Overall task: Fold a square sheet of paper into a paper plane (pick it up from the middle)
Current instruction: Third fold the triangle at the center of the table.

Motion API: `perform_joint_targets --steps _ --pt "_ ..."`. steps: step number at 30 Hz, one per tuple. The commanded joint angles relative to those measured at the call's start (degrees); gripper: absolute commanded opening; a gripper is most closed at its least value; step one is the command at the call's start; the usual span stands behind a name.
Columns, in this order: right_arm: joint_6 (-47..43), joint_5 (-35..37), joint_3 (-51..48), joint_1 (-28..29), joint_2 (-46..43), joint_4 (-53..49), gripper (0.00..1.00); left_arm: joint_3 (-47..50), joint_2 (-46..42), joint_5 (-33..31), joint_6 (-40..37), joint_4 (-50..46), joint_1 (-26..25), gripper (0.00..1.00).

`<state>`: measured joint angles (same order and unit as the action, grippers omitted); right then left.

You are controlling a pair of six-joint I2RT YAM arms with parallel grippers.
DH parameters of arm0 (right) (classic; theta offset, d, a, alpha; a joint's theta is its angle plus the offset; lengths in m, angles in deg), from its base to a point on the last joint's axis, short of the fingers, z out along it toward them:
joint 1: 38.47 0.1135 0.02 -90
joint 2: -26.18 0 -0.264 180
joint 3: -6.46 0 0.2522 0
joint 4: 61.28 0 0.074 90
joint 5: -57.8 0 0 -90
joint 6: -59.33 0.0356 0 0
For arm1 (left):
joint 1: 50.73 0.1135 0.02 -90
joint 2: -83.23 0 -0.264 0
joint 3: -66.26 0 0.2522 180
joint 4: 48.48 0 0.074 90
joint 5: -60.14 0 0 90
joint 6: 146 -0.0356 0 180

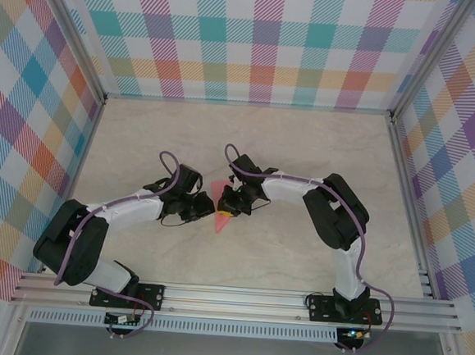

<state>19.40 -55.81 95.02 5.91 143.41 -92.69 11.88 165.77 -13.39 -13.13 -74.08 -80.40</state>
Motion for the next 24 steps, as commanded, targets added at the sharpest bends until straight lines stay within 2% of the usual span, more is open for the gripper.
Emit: perform_joint_targets --steps 1,24 --pt "-1.47 -0.82 1.80 0.50 1.20 -0.51 0.11 0.55 0.90 0.80 0.53 0.66 -1.09 0.17" --pt "-1.81 -0.38 2.36 0.51 2.90 -1.11 0.13 0.90 0.82 -0.45 0.93 0.32 -1.79 0.17"
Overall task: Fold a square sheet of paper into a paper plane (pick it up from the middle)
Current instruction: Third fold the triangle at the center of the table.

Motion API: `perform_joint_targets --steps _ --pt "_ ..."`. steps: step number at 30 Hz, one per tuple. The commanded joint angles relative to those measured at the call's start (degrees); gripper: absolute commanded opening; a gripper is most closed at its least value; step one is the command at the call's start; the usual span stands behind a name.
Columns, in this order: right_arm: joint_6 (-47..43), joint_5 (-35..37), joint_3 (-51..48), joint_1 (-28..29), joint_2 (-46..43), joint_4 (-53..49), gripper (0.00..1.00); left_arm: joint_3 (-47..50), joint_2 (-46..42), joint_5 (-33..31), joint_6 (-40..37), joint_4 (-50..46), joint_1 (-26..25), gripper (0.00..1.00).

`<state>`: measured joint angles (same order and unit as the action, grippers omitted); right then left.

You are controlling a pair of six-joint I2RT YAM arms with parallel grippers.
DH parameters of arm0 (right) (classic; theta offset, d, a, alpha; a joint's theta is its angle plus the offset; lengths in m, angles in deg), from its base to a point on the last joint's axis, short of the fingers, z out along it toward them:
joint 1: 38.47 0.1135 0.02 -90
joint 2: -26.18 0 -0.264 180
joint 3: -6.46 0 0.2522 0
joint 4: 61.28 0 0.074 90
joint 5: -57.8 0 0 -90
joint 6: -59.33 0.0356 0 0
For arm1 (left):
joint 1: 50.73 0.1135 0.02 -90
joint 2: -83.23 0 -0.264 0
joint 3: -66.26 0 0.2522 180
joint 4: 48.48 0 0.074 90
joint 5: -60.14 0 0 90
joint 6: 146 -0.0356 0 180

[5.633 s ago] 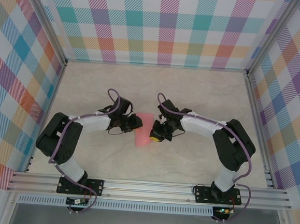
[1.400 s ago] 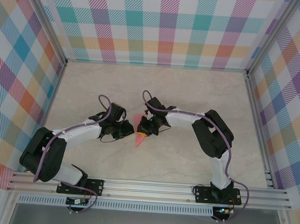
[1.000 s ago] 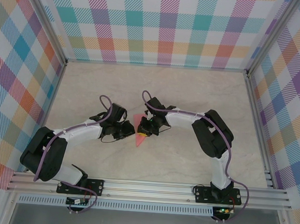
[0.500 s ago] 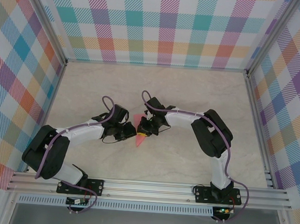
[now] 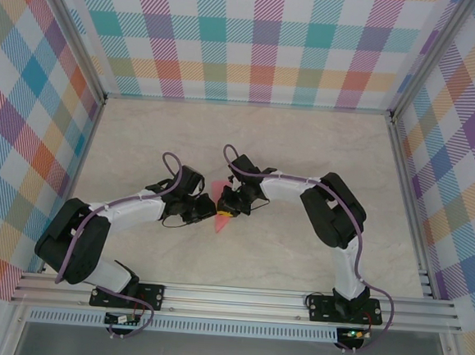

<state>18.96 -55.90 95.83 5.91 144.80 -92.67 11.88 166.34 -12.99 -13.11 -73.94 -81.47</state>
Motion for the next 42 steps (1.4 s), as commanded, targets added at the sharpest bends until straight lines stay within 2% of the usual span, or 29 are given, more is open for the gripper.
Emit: perform_joint_targets --steps 1,13,22,25,31,42 --pt "-1.39 -0.16 1.59 0.53 1.52 -1.22 0.13 0.91 0.08 -1.03 0.92 0.11 -0.72 0.17" --pt "-1.06 0.42 1.64 0.60 2.19 -2.06 0.28 1.90 -3.88 -6.65 2.66 -2.69 -0.72 0.17" --pt "-0.85 0.90 0.87 0.47 1.79 -1.96 0.31 2.32 -4.01 -5.00 2.92 -1.33 -0.72 0.17" --pt "-0.80 1.03 0.83 0.44 1.70 -1.91 0.30 2.36 -3.54 -3.82 2.97 -0.48 -0.72 0.17" --pt "-0.97 1.62 0.36 0.44 1.42 -1.97 0.18 2.30 -2.56 -2.00 2.90 0.86 -0.72 0.16" --pt "-1.38 2.25 -0.24 0.45 1.69 -2.67 0.10 2.66 0.74 4.25 3.27 6.54 -1.58 0.14"
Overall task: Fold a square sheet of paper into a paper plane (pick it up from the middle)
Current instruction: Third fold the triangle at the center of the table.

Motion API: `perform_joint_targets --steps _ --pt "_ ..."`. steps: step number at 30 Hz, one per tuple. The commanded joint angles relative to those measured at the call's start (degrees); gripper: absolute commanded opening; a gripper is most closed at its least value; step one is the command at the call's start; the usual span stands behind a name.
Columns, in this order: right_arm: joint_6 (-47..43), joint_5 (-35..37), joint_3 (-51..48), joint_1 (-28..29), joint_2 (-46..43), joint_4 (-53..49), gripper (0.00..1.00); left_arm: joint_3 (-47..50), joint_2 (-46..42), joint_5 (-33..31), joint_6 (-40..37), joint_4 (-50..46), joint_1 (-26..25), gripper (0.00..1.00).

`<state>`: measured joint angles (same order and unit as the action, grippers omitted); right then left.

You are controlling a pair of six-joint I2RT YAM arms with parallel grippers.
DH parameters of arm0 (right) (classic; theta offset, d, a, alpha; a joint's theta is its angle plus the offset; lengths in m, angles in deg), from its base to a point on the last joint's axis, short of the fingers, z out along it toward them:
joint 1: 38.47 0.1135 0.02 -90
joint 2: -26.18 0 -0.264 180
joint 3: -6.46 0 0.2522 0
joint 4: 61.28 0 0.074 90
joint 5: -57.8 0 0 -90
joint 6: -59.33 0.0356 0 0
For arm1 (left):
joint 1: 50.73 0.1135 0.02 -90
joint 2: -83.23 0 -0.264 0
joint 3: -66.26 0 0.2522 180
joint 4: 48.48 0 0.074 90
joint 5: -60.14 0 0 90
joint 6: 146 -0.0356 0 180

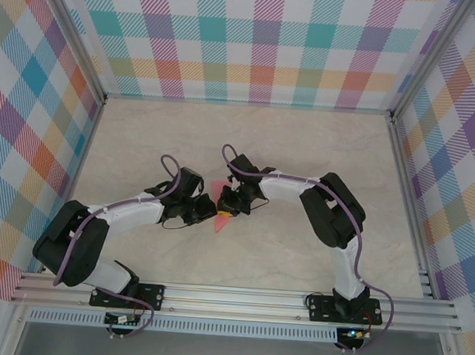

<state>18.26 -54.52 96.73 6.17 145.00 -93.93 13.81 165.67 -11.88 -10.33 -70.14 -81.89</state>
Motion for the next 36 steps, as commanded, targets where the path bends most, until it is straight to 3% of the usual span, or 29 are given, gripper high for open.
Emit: perform_joint_targets --steps 1,11,36 --pt "-0.70 0.88 -1.17 0.19 1.57 -1.41 0.10 0.65 1.95 3.49 0.48 3.03 -1.35 0.13" --pt "-0.71 1.01 -1.27 0.09 1.63 -1.50 0.10 0.28 6.02 4.85 0.45 3.93 -2.76 0.09" --pt "0.79 0.49 -2.14 -0.26 2.44 -0.68 0.05 3.81 4.03 4.96 2.01 4.99 -3.56 0.04"
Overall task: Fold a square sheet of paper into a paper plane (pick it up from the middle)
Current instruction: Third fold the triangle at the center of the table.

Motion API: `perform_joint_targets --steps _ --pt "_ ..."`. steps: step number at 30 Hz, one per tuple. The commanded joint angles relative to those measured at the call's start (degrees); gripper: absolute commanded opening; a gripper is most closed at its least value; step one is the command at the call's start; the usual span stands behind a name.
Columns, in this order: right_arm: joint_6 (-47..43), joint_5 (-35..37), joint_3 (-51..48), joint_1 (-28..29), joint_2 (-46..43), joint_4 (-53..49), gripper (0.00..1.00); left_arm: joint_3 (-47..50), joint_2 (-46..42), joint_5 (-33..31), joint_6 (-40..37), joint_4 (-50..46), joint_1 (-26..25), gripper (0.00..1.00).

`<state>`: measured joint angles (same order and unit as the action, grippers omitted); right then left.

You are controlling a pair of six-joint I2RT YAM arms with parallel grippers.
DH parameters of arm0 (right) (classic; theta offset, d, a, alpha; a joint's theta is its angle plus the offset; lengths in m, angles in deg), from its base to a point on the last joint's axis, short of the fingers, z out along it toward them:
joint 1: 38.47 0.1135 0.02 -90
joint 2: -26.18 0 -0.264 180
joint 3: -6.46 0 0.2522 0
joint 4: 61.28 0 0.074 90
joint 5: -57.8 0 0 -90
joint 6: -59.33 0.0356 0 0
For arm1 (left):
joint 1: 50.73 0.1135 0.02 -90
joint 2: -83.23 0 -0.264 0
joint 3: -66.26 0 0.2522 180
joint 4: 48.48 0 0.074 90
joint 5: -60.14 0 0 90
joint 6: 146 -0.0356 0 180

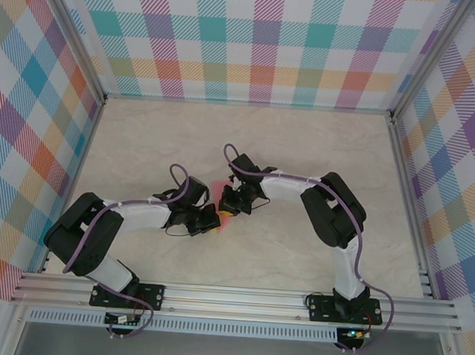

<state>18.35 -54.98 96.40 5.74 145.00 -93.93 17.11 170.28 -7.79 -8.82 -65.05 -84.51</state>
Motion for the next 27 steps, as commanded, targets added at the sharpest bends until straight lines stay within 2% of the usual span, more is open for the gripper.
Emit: perform_joint_targets --steps 1,15,23,27 --pt "0.72 0.90 -1.89 0.11 2.43 -0.73 0.05 0.42 -0.63 0.80 0.39 -0.54 -0.94 0.04" --pt "1.26 0.73 -1.83 -0.06 2.90 -1.06 0.05 -0.15 -1.44 -2.73 -1.44 -6.48 -1.90 0.04" --pt "1.65 0.73 -2.05 -0.35 2.65 -1.09 0.05 0.40 -6.65 -1.35 -0.77 -3.33 -1.90 0.04" --pt "1.79 0.88 -2.18 -0.43 2.71 -0.97 0.05 1.20 -6.24 -0.03 -0.26 -1.20 -1.99 0.04"
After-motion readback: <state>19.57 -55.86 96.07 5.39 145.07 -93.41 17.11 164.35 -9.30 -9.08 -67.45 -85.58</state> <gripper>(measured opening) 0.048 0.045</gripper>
